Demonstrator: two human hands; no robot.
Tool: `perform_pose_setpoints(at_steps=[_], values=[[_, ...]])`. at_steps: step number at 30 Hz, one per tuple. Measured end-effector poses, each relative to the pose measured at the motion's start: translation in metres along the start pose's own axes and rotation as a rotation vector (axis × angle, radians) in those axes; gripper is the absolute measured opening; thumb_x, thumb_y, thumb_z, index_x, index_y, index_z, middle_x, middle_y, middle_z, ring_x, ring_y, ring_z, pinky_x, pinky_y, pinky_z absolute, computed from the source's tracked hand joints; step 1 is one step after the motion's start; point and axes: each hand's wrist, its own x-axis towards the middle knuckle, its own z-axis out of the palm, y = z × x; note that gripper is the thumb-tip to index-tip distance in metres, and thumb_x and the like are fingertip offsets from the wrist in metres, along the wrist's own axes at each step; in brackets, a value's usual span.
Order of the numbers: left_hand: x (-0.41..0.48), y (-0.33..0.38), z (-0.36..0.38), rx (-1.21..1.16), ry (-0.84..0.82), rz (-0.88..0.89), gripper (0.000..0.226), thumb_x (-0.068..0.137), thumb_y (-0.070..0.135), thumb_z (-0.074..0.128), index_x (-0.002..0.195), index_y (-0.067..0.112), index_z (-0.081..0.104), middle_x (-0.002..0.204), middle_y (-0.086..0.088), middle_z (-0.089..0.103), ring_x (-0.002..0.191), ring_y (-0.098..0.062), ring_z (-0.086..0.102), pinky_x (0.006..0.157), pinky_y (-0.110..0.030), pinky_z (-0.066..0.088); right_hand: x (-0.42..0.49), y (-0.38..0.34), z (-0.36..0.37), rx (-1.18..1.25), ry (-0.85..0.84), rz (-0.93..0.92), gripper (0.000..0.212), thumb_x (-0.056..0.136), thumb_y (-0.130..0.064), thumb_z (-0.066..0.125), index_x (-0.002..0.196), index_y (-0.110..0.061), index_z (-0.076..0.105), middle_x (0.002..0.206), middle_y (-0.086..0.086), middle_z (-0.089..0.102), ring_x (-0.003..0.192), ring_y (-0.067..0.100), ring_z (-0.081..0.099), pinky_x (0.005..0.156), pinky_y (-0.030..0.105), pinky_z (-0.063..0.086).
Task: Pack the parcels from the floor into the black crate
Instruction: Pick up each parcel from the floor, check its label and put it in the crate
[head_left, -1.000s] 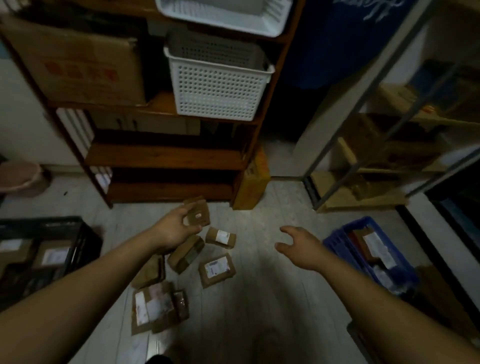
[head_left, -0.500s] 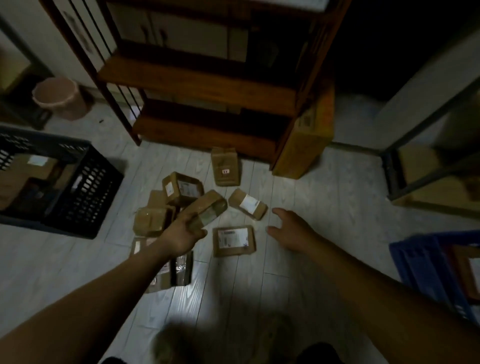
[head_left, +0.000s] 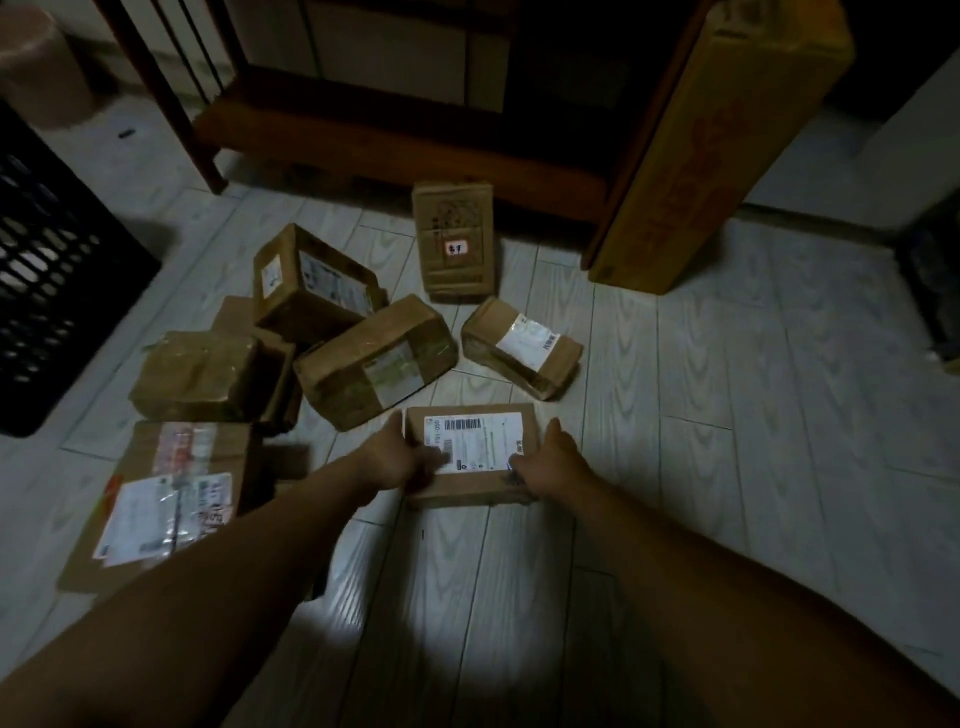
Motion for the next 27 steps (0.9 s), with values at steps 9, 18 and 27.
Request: perform_pose_setpoints(at_steps=[9,18,27], values=[[-0.019,0.019,-0.001,-0.323,0.037,0.031,0.067,0.088,0.009,0.061,0.143,0.018,0.024,0.128,-0.009,0.053,0.111,-0.03,0.056,0.092,-0.047,0.05,-0.031,-0.018,-0.017,0.381,0.064,0.017,0.049,0.093,-0.011,0.055,0.14,-0.013,0.041,0.132,0.005,0.056,0.114,0.022,0.058,0.067,0.016,0.043],[-0.232,0.166,-0.119,-0.369,0.133,0.217,0.072,0.09,0.005,0.057,0.147,0.025,0.017,0.134,-0.003,0.048,0.114,-0.022,0.052,0.088,-0.039,0.052,-0.212,-0.165,-0.189,0.401,0.137,-0.058,0.046,0.096,-0.017,0.051,0.139,-0.013,0.034,0.138,0.007,0.05,0.117,0.024,0.055,0.056,0.013,0.038],[-0.477,0.309,-0.266,-0.322,0.167,0.378,0.068,0.092,0.012,0.055,0.148,0.028,0.02,0.13,0.001,0.047,0.105,-0.018,0.056,0.084,-0.029,0.049,-0.43,-0.314,-0.347,0.488,0.141,-0.191,0.044,0.097,-0.02,0.05,0.138,-0.019,0.036,0.132,-0.001,0.054,0.09,0.006,0.053,0.047,0.003,0.037]])
